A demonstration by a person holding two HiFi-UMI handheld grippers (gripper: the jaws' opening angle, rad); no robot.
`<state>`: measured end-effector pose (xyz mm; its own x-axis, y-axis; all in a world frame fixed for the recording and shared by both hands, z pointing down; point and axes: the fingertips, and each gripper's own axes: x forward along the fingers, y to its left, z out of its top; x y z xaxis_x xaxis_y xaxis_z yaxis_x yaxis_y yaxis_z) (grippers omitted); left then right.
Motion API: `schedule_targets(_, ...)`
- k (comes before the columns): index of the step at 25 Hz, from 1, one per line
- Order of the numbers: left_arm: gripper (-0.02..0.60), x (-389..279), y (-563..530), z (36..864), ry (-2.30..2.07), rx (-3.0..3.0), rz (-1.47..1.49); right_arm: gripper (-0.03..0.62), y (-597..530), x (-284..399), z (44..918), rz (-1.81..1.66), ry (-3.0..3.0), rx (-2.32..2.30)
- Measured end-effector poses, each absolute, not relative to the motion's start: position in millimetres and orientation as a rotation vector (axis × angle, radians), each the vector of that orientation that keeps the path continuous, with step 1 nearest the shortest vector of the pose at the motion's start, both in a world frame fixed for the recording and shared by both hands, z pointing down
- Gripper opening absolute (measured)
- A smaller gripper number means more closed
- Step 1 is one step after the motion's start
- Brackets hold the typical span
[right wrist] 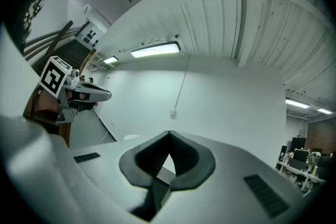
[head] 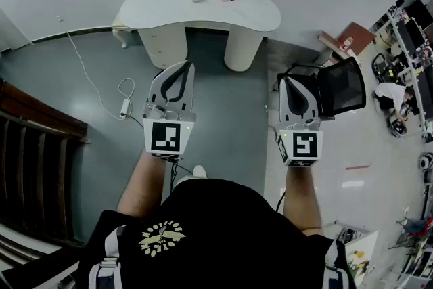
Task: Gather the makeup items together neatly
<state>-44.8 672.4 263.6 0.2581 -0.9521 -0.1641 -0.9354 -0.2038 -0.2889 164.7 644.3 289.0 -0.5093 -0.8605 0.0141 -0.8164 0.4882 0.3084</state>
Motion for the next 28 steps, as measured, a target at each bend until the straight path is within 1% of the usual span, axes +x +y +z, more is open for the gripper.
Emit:
schedule_targets(5,0.012,-74.0,652.0,269.7,1.733,-2.242,-0.090,0.025,626.5,130.6,294.5,-0.375,-2.575,1.438)
schedule_targets(8,0.012,-92.7,647.3,264.2,1.755,-2.226,-0.005,0.025,622.3,115.2,299.4,-0.350,-2.588,1.422)
schedule_targets(10,0.012,-101.5,645.4,260.2,1.768,-2.209,0.054,0.026,622.3,110.9,302.3,-0.335,-2.594,1.406)
schedule_targets(16,0.012,-107.2,635.9,268.2,1.788,-2.228,0.043,0.029,621.9,115.9,304.7,-0.247,-2.626,1.430)
schedule_targets(17,0.012,-105.9,634.7,267.7,1.782,-2.229,0.059,0.049,620.8,116.4,306.0,-0.232,-2.634,1.427)
schedule_targets(19,0.012,-103.3,631.5,269.7,1.772,-2.242,0.056,0.181,616.9,116.0,309.4,-0.200,-2.654,1.406)
schedule_targets(20,0.012,-102.3,629.2,271.7,1.771,-2.249,0.040,0.212,614.1,116.4,310.5,-0.191,-2.662,1.399)
schedule_targets(23,0.012,-99.7,618.3,281.4,1.780,-2.268,-0.037,0.242,602.9,119.4,314.1,-0.192,-2.674,1.388)
schedule_targets(28,0.012,-98.7,584.0,287.9,1.788,-2.278,-0.077,0.262,567.4,118.7,323.9,-0.184,-2.684,1.342)
